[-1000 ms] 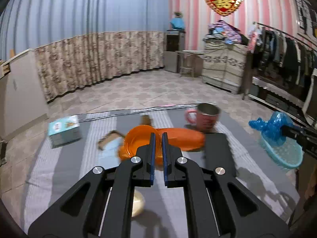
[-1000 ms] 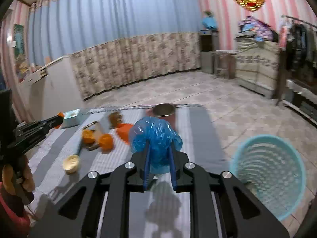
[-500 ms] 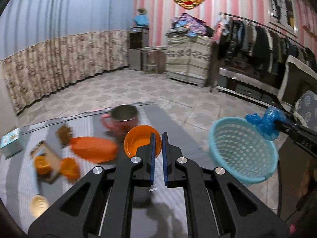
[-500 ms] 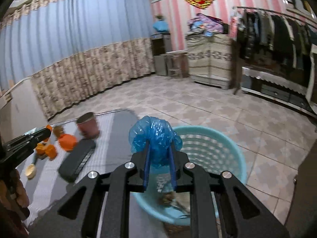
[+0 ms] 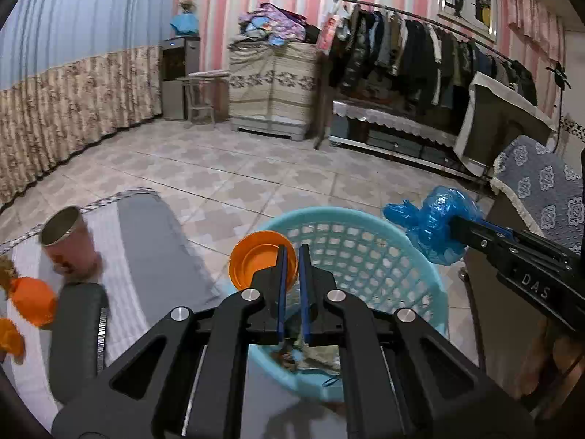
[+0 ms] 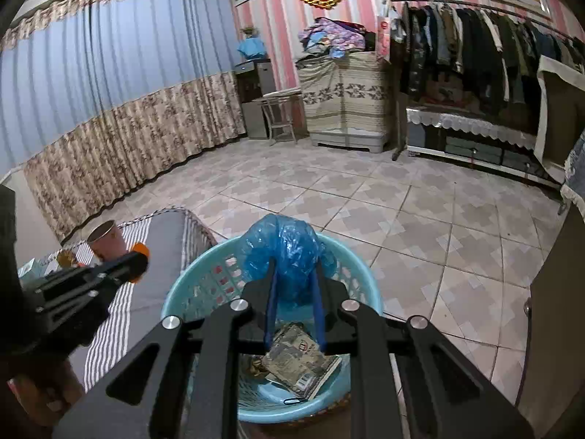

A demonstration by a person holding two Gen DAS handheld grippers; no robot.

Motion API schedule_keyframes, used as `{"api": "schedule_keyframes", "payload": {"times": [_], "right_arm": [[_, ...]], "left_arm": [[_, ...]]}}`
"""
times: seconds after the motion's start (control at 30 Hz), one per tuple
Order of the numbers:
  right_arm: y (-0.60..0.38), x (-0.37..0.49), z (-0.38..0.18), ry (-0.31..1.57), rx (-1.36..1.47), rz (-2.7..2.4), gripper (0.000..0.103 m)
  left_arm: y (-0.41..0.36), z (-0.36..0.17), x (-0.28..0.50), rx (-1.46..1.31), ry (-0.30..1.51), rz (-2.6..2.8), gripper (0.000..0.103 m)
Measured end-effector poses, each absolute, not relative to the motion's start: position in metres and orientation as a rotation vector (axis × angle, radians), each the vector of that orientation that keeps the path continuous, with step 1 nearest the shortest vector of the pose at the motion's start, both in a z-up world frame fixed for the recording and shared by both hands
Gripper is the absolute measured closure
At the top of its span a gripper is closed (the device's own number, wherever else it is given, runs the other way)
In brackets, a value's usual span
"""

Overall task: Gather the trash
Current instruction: 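Open the left tool over the basket while the right tool drops the blue bag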

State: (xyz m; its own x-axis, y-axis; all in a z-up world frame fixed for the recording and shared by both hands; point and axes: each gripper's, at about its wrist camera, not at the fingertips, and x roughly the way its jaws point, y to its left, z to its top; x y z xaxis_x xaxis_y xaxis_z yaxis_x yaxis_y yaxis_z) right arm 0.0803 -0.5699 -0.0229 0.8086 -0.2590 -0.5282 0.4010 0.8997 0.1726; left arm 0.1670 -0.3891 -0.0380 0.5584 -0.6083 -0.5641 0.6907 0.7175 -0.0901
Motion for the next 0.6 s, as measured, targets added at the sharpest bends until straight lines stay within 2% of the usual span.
{"api": "schedule_keyframes", "payload": {"times": [0.17, 0.23, 0.3, 0.4, 0.6], "right_arm": [[-0.581, 0.074, -0.027, 0.514, 0.328, -0.372, 0.086], [-0.584, 0.075, -0.03, 0.517, 0.339, -0.372, 0.086], [-0.586, 0.076, -0.032, 0.521, 0.345, -0.369, 0.086], [-0.585, 0.08, -0.035, 0.531, 0.342, -0.358, 0.086], [-0.57, 0.095, -0.039, 0.545, 0.332, -0.316, 0.086]], "left_arm": [[-0.407, -0.039, 0.162, 0.19, 0.591, -0.785, 0.097], [-0.408, -0.036, 0.163, 0.202, 0.588, -0.777, 0.087], [-0.403, -0.034, 0.164, 0.203, 0.579, -0.755, 0.062], [-0.394, -0.029, 0.165, 0.203, 0.539, -0.695, 0.042], [-0.361, -0.017, 0.173, 0.19, 0.496, -0.588, 0.023]]}}
